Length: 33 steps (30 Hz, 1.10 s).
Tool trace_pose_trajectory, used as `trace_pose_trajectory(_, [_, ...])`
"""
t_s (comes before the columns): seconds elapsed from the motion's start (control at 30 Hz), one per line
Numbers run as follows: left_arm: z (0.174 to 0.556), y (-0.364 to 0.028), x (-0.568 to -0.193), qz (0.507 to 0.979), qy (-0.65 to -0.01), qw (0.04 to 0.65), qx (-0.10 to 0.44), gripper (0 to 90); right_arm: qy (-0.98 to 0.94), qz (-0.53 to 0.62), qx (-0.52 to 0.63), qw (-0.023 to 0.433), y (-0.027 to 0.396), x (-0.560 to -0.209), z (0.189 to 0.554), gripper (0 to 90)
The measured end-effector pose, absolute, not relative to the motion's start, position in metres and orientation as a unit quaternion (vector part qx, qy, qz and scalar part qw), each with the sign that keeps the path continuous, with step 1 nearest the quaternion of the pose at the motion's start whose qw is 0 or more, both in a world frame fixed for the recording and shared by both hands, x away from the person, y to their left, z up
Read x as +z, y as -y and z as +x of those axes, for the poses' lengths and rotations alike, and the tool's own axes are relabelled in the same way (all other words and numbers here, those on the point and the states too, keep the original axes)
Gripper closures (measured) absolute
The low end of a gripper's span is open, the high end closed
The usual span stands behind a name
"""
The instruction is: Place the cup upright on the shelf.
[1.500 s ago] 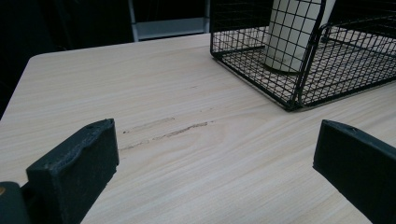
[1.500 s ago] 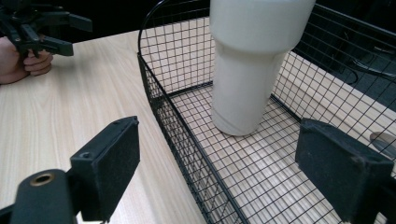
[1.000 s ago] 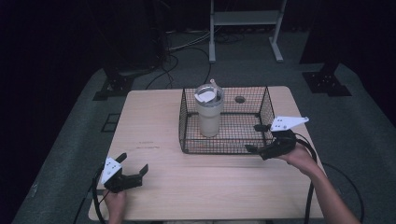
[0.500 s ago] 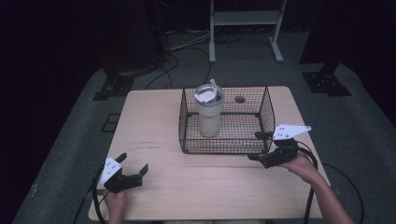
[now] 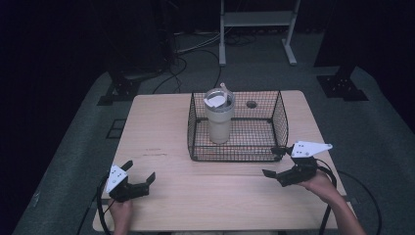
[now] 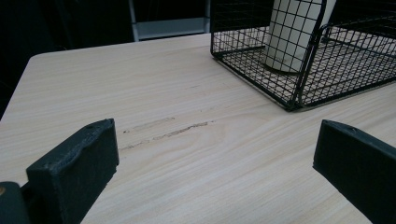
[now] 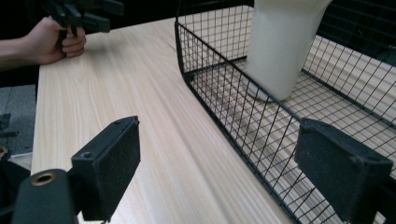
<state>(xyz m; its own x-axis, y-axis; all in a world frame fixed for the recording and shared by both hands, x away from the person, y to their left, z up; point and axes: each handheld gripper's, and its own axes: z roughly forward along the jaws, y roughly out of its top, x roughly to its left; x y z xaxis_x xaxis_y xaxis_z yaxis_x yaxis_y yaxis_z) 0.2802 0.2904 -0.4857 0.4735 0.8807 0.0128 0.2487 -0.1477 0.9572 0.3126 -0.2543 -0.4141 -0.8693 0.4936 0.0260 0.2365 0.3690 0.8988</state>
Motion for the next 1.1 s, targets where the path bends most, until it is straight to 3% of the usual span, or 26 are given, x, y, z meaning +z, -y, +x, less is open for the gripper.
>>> trace_pose_trajectory(1.1, [0.280, -0.290, -0.486, 0.691, -0.409, 0.509, 0.310, 0.0, -0.814, 0.247, 0.511, 0.124, 0.261, -0.456, 0.285, 13.6])
